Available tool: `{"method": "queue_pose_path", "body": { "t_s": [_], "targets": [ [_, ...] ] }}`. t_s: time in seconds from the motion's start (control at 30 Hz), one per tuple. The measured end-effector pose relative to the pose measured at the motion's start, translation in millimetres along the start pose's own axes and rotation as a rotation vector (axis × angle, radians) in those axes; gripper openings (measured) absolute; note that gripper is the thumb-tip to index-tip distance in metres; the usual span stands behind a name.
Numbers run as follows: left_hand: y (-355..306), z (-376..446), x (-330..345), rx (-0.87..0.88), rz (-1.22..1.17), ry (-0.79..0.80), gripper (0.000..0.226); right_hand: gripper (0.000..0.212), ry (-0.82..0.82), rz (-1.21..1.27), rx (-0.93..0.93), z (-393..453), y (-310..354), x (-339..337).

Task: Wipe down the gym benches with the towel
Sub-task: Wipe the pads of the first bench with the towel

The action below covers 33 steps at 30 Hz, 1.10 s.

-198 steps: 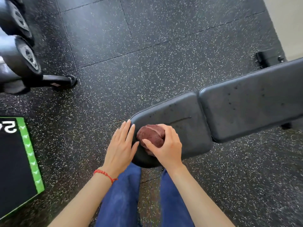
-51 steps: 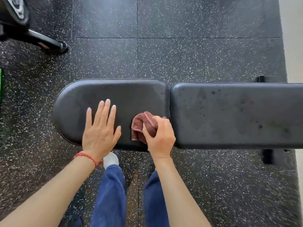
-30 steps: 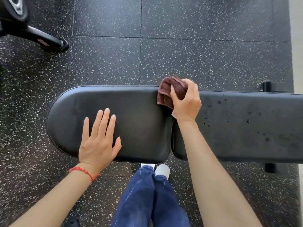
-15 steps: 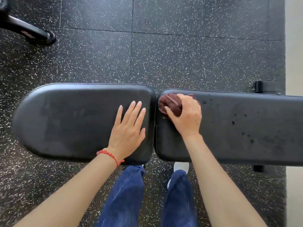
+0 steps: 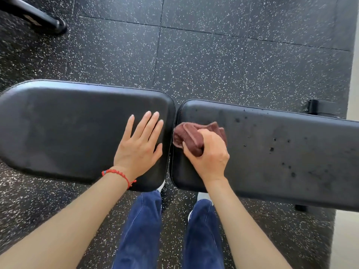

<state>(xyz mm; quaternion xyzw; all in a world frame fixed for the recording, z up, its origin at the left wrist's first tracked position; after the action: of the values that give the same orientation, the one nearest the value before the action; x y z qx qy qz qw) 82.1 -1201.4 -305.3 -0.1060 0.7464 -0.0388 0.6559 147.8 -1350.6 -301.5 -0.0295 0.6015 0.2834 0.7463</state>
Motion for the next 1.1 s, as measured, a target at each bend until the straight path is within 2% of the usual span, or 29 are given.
{"method": "queue_pose_path", "body": {
  "t_s": [0.2,0.4,0.6,0.8,0.97,1.1],
  "targets": [
    [0.1,0.5,-2.6,-0.003,-0.006,-0.008,0.053,0.043,0.016,-0.01,-0.01,-54.5,10.1,-8.3],
    [1.0,0.9,-2.3,0.003,0.001,-0.02,0.053,0.035,-0.079,0.033,-0.009,-23.8,7.1,1.8],
    [0.2,1.1,-4.3,0.001,-0.003,-0.023,0.053,0.037,-0.174,-0.03,0.014,14.1,6.7,12.2],
    [-0.5,0.7,-4.6,-0.003,0.0,-0.013,0.053,0.041,-0.14,-0.113,0.075,76.2,2.0,22.1],
    [-0.8,-0.2,-4.1,0.01,-0.004,-0.013,0.052,0.039,-0.091,-0.098,0.044,51.9,0.4,13.3],
    [-1.0,-0.8,-5.0,0.015,-0.02,-0.024,0.051,0.037,-0.081,-0.065,-0.019,-4.6,-8.8,-4.1]
  ]
}}
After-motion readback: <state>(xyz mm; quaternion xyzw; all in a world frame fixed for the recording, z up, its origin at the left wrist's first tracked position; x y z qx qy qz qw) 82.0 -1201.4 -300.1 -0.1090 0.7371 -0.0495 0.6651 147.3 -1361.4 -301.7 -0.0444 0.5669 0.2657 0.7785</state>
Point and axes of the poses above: each hand's wrist, its own z-axis towards the middle knuckle, its own x-axis out of the palm, y = z × x, the point moved 10 cm from there along z, towards the middle knuckle, and after that the axes turned 15 degrees about -z, right-handed, at the moved point
